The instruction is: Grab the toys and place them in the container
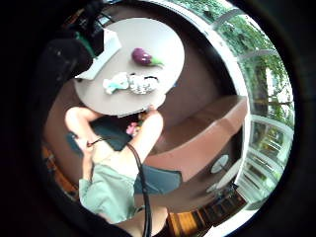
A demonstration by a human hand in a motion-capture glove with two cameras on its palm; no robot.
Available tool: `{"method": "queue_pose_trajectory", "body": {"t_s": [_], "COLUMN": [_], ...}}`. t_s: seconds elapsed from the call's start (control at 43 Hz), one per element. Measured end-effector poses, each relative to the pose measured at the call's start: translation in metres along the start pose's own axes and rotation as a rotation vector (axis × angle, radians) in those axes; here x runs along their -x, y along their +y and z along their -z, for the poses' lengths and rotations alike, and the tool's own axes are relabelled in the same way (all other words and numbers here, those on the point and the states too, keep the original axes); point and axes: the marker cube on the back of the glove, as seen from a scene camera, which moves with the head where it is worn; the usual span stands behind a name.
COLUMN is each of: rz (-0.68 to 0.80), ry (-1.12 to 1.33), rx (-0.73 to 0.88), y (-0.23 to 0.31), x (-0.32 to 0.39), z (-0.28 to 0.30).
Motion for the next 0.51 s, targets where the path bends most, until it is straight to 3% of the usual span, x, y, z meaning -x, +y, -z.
{"method": "queue_pose_trajectory", "body": {"t_s": [0.139, 0.302, 0.511], "rz": [-0.024, -0.034, 0.024], "ry": [0.13, 0.424, 0.338], "rx": [-0.097, -0.216, -0.178], "y": [0.012, -0.011, -0.044], "x": [-0.009, -0.018, -0.045], "z": [0.017, 0.022, -0.022]}}
